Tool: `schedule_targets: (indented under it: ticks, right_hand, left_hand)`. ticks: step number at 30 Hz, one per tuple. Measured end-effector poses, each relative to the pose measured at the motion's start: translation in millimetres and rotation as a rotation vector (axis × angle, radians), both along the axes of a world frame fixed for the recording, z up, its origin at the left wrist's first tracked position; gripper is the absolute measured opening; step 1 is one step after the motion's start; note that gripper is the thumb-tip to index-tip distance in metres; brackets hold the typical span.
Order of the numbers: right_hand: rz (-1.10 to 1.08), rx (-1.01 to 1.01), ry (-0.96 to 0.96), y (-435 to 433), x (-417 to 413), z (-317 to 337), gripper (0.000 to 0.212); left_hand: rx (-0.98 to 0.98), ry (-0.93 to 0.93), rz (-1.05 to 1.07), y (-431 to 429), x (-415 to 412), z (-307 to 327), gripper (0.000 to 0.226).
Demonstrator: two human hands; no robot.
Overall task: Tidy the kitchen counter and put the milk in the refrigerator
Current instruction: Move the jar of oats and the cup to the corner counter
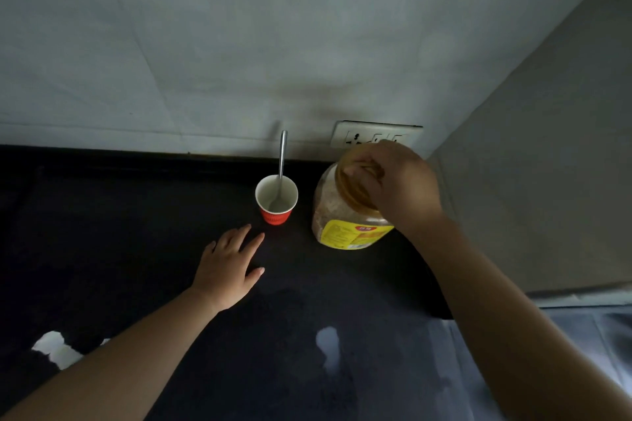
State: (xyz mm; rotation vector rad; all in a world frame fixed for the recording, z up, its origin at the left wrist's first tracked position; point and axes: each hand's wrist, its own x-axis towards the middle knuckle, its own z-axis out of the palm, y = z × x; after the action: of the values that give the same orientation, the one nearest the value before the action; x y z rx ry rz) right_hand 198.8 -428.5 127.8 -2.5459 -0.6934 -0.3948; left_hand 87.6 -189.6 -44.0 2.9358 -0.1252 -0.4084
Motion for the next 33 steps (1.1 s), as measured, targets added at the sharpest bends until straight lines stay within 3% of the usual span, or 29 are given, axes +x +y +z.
schedule_targets:
  ticks: [6,10,13,20,25,33]
  right_hand:
    - [0.021,0.118,0.027,-6.4,-8.3,-6.6,0.018]
    - [-0.045,0.101,0.053,-0.6,-4.2,-2.4,0.016]
    - [-0.024,0.096,0.090,-3.2,-0.7,-0.4,0.016]
    - [-0.041,0.047,0.101,-7.5,3.3,-3.2,0.018]
    - [-0.007,0.083,-0.016,-6.5,0.6,-1.0,0.010]
    - [-0.131,0.084,0.022,-1.6,-11.0,-3.6,0.008]
  left_hand:
    - [-0.132,0.063,0.035,7.0,9.4,12.4,0.066]
    - [-0.420,-0.100,0.232,13.4,24.8,27.9,0.065]
    - [-0.533,-0.187,0.290,15.1,43.4,43.1,0.076]
    - [-0.495,-0.179,0.139,-0.6,94.1,60.9,0.098]
    - [-0.430,-0.097,0.086,-18.5,106.3,58.2,0.083]
    - [-0.427,-0.116,0.083,-12.9,83.2,54.3,0.060]
